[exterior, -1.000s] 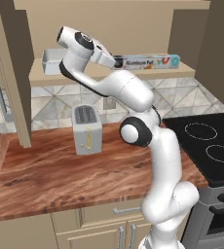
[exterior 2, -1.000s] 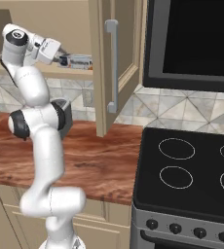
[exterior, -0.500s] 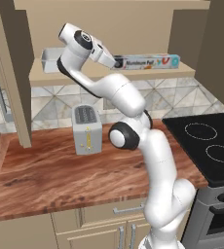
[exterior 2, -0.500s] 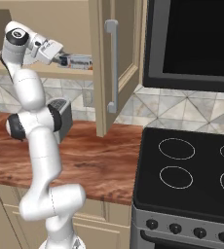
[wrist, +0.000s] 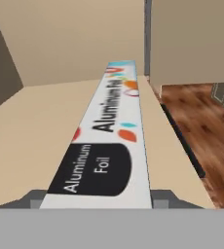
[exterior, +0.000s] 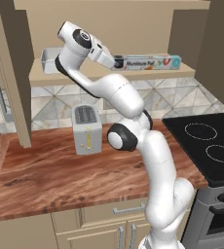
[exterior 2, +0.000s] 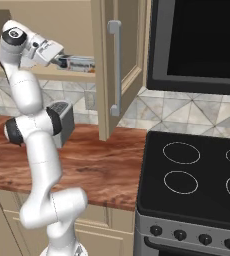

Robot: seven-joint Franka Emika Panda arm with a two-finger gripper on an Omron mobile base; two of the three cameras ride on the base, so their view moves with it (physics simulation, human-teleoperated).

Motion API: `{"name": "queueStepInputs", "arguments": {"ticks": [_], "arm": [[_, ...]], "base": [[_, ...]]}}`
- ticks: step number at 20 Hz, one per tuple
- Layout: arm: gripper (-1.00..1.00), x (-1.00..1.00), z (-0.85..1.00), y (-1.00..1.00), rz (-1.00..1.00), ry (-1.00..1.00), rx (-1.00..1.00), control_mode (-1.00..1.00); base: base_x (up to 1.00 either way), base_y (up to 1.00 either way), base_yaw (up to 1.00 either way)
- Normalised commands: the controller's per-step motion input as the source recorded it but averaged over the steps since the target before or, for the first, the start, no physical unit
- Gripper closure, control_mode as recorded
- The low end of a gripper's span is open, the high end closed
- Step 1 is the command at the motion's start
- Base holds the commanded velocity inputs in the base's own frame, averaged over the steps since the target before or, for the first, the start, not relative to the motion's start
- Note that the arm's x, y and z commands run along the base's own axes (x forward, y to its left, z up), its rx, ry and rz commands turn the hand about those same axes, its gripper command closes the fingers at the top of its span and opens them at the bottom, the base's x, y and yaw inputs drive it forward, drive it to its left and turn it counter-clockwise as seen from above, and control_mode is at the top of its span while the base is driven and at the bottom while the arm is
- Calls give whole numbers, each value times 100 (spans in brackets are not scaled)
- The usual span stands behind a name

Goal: Retrieve the tupperware and aluminum foil from the cabinet and place them on the dining counter near the plate with lime and squash to prepare for storing leftovers.

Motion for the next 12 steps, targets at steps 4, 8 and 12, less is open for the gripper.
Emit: {"name": "queueStepInputs", "arguments": {"ticks": [4, 8, 12], "arm": [[100, -49, 0, -3, 0, -15, 0, -100], [100, -73, 0, -14, 6, -18, 0, -100], [100, -99, 0, -19, 18, -17, 0, -100]], "base": [[0, 0, 0], [0, 0, 0], [0, 0, 0]]}}
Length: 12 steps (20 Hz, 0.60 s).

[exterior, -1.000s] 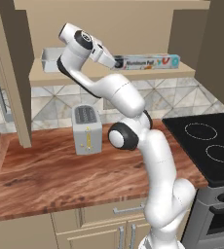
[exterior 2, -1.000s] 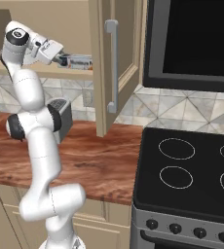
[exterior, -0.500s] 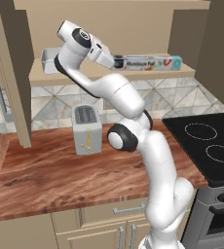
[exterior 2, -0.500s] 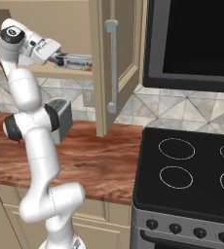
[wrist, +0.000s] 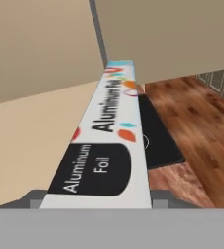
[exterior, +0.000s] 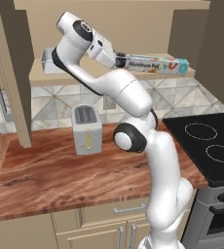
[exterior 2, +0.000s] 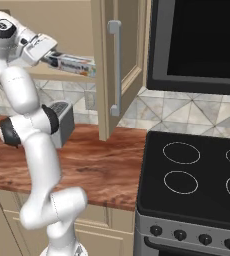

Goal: Retrieve the tupperware and aluminum foil from the cabinet and place them on the dining counter near the plate with lime and squash to prepare for storing leftovers.

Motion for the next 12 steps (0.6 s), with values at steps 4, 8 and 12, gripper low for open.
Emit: {"name": "queueStepInputs", "arguments": {"ticks": [4, 8, 12], "arm": [[100, -100, -3, -4, 31, -5, 0, -100], [100, -100, -24, 0, 39, 0, 0, -100], [100, -100, -57, -10, 46, -3, 0, -100]], "base": [[0, 0, 0], [0, 0, 0], [0, 0, 0]]}}
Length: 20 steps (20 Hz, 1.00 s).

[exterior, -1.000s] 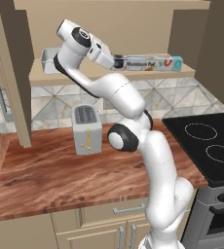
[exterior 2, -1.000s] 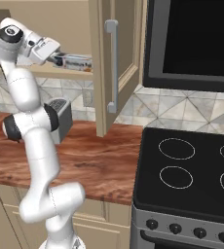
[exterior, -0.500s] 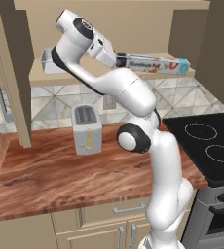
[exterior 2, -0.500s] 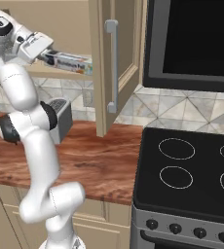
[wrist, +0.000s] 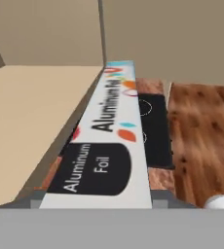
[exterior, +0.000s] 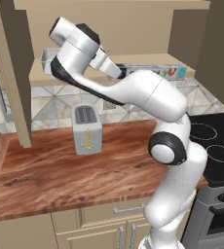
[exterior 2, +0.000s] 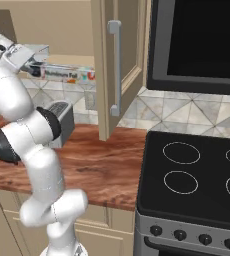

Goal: Retrieve the tupperware and aluminum foil from the cabinet and place them on the dining counter near the plate with lime and squash to prepare for storing leftovers.

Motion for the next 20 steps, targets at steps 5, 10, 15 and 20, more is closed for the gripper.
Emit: {"name": "queueStepInputs", "arguments": {"ticks": [5, 10, 15, 20], "arm": [[100, -100, -54, -37, 47, -10, 1, -100], [100, -100, -37, -48, 46, -3, 6, -100], [100, -100, -31, -31, 50, 3, 12, -100], [100, -86, -18, -32, 48, 13, 16, -100]], "base": [[0, 0, 0], [0, 0, 0], [0, 0, 0], [0, 0, 0]]}}
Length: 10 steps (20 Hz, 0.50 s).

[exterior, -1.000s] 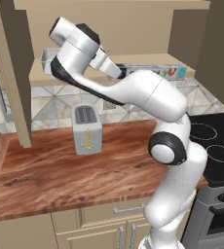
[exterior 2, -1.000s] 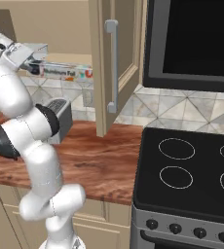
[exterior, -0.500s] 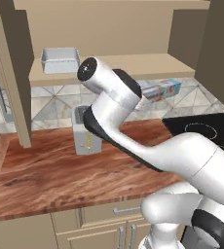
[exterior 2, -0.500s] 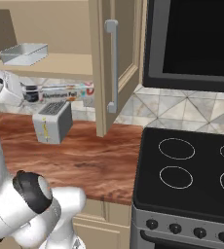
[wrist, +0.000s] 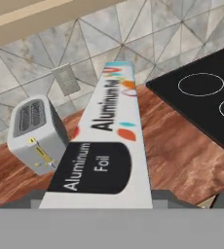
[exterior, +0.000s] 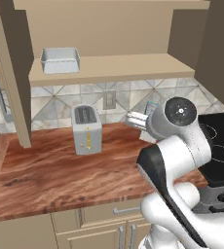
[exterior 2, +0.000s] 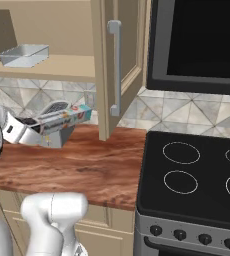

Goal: Retrieve the tupperware and aluminum foil from the cabinet and place them on the dining counter near the plate with lime and squash to prepare for storing leftovers.

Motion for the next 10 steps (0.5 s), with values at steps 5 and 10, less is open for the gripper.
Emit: {"name": "queueStepInputs", "arguments": {"ticks": [5, 10], "arm": [[100, -30, -4, -58, 29, 9, 13, -100], [100, 0, 0, -22, 5, 7, 5, -100]], "base": [[0, 0, 0], [0, 0, 0]]}}
